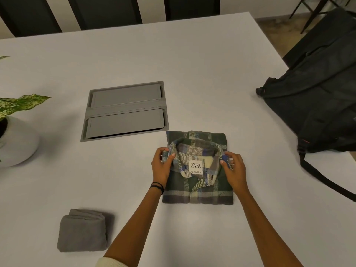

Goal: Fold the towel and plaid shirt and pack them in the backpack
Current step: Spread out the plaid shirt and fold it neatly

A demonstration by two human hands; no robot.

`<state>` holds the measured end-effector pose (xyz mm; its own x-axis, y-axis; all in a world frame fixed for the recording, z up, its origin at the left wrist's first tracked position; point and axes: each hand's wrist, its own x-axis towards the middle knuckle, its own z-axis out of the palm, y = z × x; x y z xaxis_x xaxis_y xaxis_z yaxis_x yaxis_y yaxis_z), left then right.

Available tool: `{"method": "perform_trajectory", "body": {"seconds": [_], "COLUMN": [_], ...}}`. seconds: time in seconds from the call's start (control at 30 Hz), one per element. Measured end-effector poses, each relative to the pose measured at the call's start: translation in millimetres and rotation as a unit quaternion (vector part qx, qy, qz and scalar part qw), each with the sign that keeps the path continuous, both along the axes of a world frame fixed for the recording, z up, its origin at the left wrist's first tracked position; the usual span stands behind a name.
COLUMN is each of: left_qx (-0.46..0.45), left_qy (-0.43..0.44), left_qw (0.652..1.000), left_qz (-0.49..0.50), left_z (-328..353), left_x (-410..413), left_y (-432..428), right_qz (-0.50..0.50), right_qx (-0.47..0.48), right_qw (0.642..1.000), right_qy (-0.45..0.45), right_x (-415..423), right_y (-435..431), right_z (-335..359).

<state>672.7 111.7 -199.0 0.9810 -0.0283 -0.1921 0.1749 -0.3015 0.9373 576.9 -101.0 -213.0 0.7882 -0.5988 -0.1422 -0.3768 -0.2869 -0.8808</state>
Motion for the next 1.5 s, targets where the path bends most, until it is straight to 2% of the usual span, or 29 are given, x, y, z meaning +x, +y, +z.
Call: {"method": "perform_trajectory", "body": {"seconds": [0.13,0.37,0.57,0.67,0.87,1.07,1.23,1.5], "left_qx": [0.011,0.084,0.051,0.031,-0.009,-0.035,-0.035,-0.009], "left_qy": [0.003,0.093,0.131,0.156,0.203,0.277,0.231,0.207], "left_qw": [1.000,0.992,0.989,0.986,0.974,0.954,0.963,0.971], "left_qz": [0.001,-0.032,-0.035,-0.048,-0.102,-0.107,-0.135,-0.122], "left_z": [-4,-29,-29,-30,-26,-17,-8,2], "left_x": [11,14,7,-3,-16,-21,-29,-29], "left_y": [-1,-2,7,19,31,37,34,54], "right_qz": [-0.030,-0.030,-0.029,-0.068,-0.132,-0.095,-0.025,0.003], "right_qx": [-0.014,-0.018,-0.079,-0.098,-0.035,0.065,0.086,0.104], "right_qw": [0.999,0.998,0.994,0.990,0.984,0.985,0.984,0.980], "right_qy": [-0.031,0.058,0.076,0.080,0.112,0.130,0.155,0.172], "right_x": [15,18,16,14,1,-1,-6,-10], "right_y": [0,1,6,11,18,22,23,49], "right_z": [0,-26,-30,-27,-26,-13,-6,5]}}
